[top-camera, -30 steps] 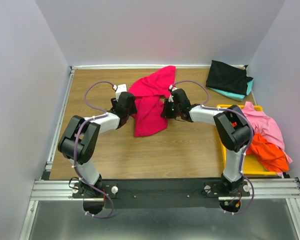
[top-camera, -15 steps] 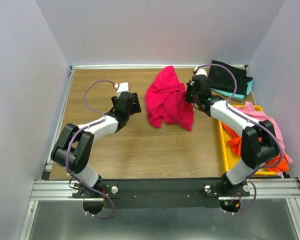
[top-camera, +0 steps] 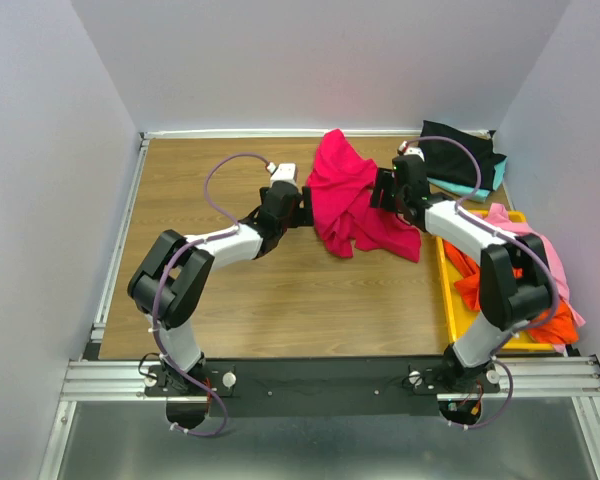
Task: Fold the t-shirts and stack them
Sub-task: Flatten the tshirt out
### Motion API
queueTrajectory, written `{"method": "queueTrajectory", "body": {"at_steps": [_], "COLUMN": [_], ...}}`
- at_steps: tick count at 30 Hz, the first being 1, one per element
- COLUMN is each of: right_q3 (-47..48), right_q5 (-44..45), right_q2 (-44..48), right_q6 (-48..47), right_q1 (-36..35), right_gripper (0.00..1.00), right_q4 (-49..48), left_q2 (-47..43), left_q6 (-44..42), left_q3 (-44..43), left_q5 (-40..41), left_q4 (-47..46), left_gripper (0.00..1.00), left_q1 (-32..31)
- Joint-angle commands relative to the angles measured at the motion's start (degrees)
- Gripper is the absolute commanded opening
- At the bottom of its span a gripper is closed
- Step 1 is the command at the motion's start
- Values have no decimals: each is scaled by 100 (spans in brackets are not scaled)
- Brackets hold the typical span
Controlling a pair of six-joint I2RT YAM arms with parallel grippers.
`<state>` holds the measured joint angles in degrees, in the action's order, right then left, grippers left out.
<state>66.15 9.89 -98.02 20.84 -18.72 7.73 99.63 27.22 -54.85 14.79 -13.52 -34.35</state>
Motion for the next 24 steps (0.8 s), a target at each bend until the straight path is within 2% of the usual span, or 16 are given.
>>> {"method": "queueTrajectory", "body": {"at_steps": [1, 4, 10, 19, 24], "right_q3": [-558, -1076, -1894, -2502, -2572], "right_q5": [-163, -215, -207, 179, 232], "right_q2": [695, 1126, 1583, 1883, 2076], "right_q6": [262, 464, 895, 1124, 1133], "right_q1": [-132, -298, -571, -642, -650], "right_gripper": [72, 72, 72, 73, 73], "right_q4": [-96, -201, -386, -465, -456], "left_q2": [328, 688, 1794, 2963, 3615], "left_q6": [-340, -630, -1341, -1632, -1676], "left_q3": [-833, -1299, -3265, -4698, -5615], "left_q5": [-160, -230, -705, -1030, -688], "left_q4": [-178, -107, 543, 877, 1624], "left_gripper": [86, 86, 85, 85, 85], "left_q1": [25, 25, -133, -485, -617]}}
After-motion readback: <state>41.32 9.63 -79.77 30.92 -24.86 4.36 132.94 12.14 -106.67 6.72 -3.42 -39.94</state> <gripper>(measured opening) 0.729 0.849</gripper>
